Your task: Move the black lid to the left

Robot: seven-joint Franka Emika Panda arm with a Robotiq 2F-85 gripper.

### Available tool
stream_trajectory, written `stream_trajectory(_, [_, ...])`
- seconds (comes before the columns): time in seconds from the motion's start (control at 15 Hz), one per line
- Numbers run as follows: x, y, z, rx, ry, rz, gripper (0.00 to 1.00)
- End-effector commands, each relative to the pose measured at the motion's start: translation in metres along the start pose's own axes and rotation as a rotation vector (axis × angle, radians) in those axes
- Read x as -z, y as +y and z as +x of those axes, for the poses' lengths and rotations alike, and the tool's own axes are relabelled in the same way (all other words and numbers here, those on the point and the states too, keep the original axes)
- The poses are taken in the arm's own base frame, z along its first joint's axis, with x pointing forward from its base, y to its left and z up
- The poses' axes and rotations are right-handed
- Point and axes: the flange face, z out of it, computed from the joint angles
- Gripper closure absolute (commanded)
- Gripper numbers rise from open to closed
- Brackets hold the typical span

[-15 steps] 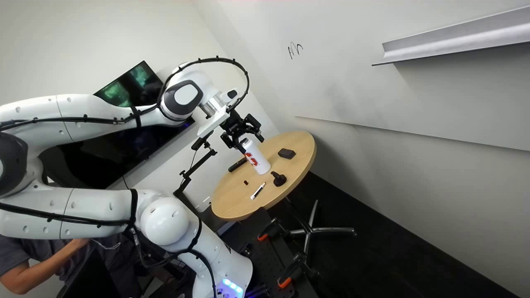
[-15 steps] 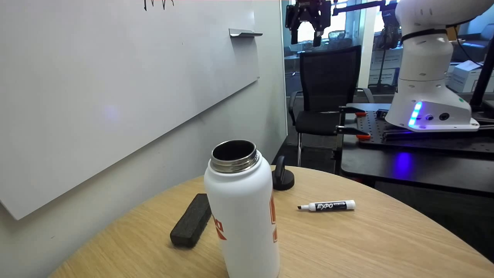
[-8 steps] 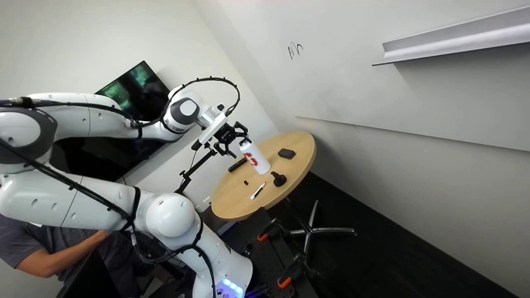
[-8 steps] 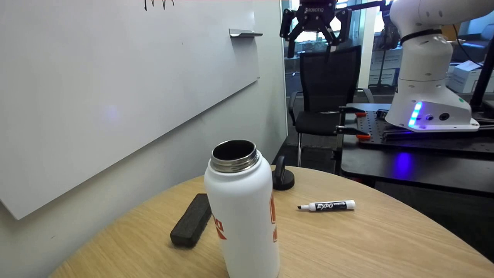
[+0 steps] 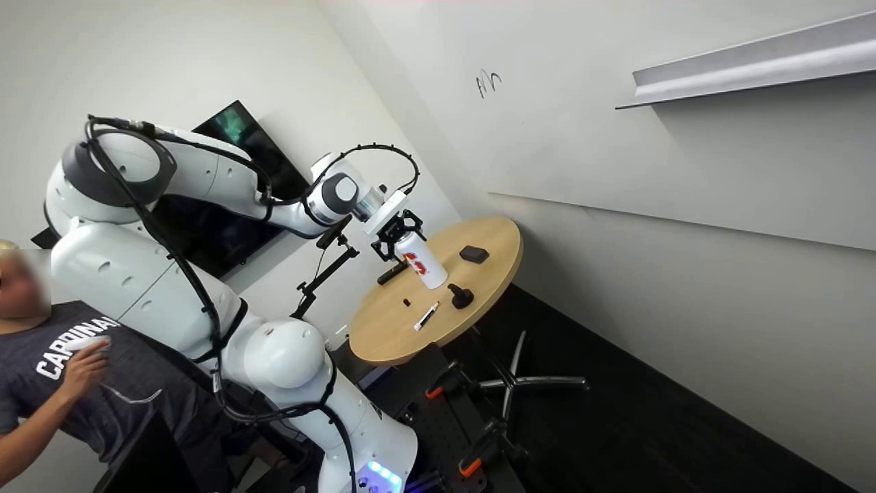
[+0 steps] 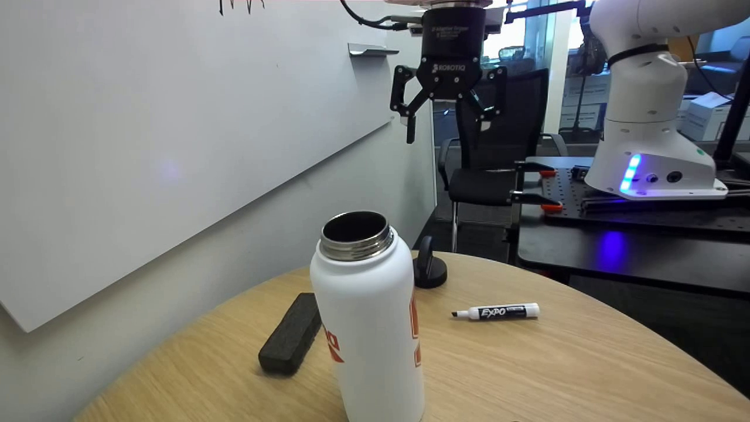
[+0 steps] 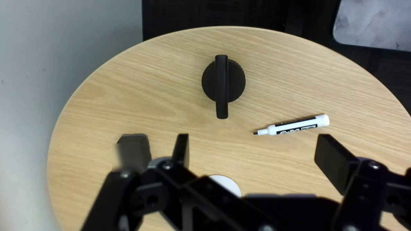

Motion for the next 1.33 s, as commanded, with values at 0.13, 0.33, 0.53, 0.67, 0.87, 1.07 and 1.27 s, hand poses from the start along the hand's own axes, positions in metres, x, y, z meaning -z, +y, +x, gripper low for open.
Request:
stream_trajectory(0.13, [-0.008, 0.006, -0.003, -0.016, -0.001, -0.012, 0.00])
stream_trajectory(0.33, [-0.036, 0.011, -0.006, -0.019, 0.010, -0.017, 0.00])
stream_trajectory(0.53, [-0.066, 0.015, -0.007, -0.010, 0.042, -0.020, 0.00])
stream_trajectory(0.67, [-0.090, 0.016, -0.010, -0.012, 0.055, -0.002, 0.00])
stream_trajectory(0.87, [-0.121, 0.018, -0.019, -0.020, 0.060, 0.031, 0.00])
stream_trajectory(1.07, [-0.146, 0.017, -0.026, -0.023, 0.056, 0.066, 0.00])
stream_trajectory(1.27, [-0.164, 0.015, -0.026, -0.007, 0.065, 0.088, 0.00])
